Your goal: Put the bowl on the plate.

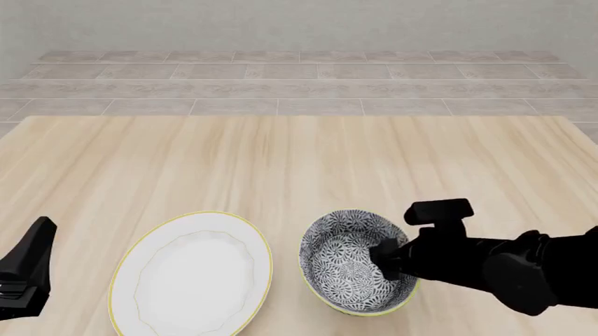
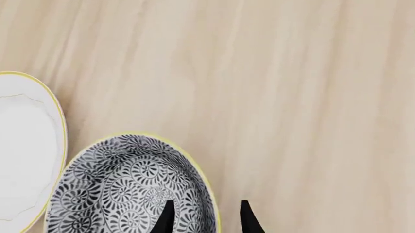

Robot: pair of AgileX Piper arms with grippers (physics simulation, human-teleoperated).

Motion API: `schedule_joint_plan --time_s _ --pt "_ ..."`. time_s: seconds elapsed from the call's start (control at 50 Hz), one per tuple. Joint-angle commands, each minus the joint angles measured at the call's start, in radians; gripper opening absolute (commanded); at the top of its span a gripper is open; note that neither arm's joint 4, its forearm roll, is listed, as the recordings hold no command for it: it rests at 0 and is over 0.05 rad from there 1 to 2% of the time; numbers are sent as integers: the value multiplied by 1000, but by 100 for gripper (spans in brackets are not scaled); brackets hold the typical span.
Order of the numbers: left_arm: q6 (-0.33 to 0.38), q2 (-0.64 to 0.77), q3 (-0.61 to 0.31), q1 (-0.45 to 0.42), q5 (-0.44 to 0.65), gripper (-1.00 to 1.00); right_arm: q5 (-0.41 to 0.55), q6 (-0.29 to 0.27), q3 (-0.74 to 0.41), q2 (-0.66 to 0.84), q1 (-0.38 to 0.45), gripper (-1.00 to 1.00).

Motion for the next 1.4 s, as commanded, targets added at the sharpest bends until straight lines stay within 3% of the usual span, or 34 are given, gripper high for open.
schedule_joint_plan --time_s 0.02,0.5,0.74,0.88,1.18,1.4 --pt "0 0 0 0 0 100 3 -17 -1 -8 -7 -100" --pt "0 0 0 0 0 100 4 -45 11 -34 -65 -100" --pt "0 0 0 0 0 100 85 -27 -28 -149 -66 -100" --pt "0 0 0 0 0 100 141 -35 -74 -202 -60 -100" --pt "0 0 0 0 0 100 160 -18 -129 -222 -26 -100" --pt "0 0 0 0 0 100 236 -47 -253 -262 2 -100"
